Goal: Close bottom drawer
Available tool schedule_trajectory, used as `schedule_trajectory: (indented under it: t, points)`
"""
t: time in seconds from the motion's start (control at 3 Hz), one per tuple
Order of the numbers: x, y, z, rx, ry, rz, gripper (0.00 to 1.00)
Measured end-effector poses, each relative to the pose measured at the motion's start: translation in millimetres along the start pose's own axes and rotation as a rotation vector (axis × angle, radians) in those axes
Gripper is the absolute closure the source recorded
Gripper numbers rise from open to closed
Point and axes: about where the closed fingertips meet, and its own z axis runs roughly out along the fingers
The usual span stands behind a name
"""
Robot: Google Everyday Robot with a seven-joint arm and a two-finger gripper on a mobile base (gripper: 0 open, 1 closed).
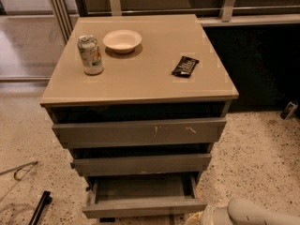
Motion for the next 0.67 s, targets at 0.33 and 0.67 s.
schedule_trajectory:
  t: [0.33, 0.67]
  points:
    - [22.4, -12.0, 33.9, 0.032, 0.008, -0.065, 1.0]
    - [36.2, -23.4, 62.9, 0.043, -0.004, -0.115, 1.0]
